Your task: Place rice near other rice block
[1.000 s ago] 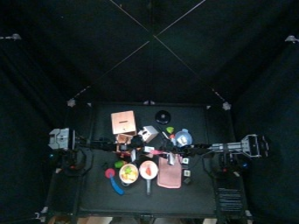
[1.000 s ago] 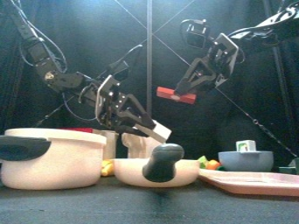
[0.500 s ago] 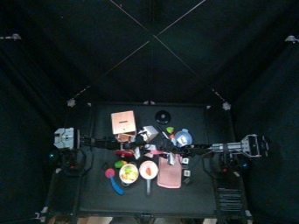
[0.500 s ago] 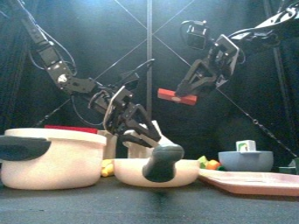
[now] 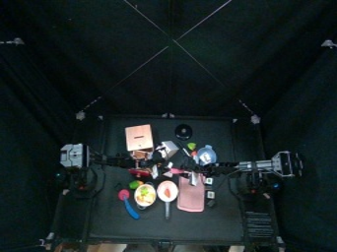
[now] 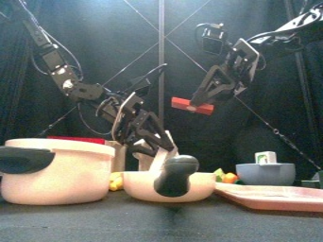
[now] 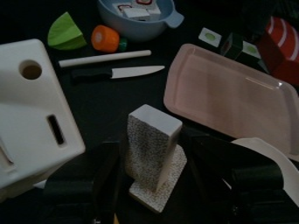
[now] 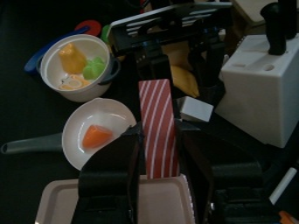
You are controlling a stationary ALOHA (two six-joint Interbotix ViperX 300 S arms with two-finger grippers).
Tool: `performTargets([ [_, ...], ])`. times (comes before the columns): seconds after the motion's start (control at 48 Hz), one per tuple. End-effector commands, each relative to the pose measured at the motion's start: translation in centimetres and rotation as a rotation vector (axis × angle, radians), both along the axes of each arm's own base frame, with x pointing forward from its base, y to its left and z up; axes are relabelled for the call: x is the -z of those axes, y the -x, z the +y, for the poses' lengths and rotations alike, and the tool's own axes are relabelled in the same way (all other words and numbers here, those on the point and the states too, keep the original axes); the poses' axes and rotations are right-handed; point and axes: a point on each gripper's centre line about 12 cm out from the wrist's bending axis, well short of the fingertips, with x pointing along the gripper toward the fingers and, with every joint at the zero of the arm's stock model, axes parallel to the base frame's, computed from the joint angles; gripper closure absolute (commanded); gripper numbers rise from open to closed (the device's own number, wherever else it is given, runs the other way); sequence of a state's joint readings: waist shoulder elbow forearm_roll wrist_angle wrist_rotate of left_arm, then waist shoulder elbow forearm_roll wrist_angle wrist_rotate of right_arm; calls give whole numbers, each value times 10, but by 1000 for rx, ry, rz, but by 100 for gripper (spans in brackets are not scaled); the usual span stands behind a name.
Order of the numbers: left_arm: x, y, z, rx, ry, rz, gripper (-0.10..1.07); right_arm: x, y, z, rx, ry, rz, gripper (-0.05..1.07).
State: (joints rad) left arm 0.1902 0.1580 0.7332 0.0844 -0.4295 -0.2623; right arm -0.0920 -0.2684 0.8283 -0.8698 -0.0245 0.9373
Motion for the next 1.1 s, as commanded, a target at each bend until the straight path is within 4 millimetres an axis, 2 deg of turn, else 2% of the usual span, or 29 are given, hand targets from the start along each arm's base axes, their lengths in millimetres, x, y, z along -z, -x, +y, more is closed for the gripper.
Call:
performTargets([
  [0.0, -20, -6, 3, -6, -10, -57, 11, -10, -1, 1, -1, -2, -30, 55],
  [0.292, -28, -8, 2, 0, -17, -78, 10, -10, -1, 1, -3, -1, -30, 55],
  [0.521, -45, 1, -1, 10, -31, -118, 10, -10, -1, 1, -3, -2, -30, 55],
  [0.854, -44, 7, -3, 12, -32, -122, 10, -10, -1, 1, 0, -4, -32, 55],
  [1.083, -59, 19, -5, 13, -39, -163, 10, -12, -2, 1, 1, -8, -37, 55],
])
